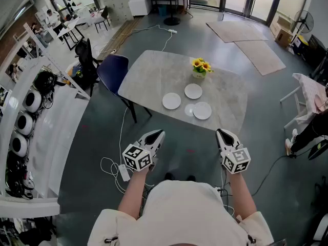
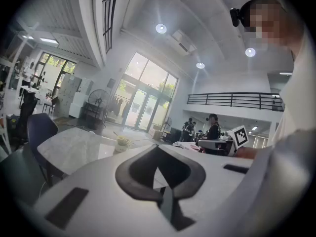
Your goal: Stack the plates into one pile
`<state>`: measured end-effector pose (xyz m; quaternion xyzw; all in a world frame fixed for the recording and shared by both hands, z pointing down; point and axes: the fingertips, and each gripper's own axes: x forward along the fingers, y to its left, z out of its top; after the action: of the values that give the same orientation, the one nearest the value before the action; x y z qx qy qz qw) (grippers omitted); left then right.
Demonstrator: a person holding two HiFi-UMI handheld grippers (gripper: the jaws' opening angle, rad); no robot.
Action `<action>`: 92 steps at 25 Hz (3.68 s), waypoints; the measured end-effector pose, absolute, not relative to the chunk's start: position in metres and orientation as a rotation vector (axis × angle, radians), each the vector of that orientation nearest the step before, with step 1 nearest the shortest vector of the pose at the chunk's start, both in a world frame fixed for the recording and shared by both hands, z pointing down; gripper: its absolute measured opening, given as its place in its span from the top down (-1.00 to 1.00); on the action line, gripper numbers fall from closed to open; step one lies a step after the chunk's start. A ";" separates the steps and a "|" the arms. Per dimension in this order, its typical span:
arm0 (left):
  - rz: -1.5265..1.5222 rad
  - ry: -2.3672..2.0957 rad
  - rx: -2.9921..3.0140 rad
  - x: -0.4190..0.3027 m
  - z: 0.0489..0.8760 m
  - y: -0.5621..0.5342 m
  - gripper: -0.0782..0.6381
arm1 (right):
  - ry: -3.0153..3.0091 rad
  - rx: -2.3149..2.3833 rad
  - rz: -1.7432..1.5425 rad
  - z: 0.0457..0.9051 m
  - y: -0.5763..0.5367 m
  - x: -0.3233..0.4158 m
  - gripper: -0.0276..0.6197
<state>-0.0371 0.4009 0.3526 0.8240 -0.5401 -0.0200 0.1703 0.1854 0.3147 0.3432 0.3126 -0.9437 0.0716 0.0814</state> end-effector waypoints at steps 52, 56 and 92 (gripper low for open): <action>-0.001 -1.467 2.366 -0.097 0.376 0.395 0.46 | -2.779 1.033 0.294 0.355 0.321 0.127 0.59; 0.016 -1.447 2.364 -0.107 0.381 0.397 0.46 | -2.775 1.054 0.308 0.358 0.323 0.119 0.59; 0.004 -1.490 2.241 -0.104 0.411 0.170 0.46 | -2.736 0.844 0.447 0.411 0.079 0.095 0.59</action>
<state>-0.1040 0.1701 0.4113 0.8117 -0.5397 0.0013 0.2235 0.0949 0.0794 0.4107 0.2890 -0.9372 0.1530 0.1215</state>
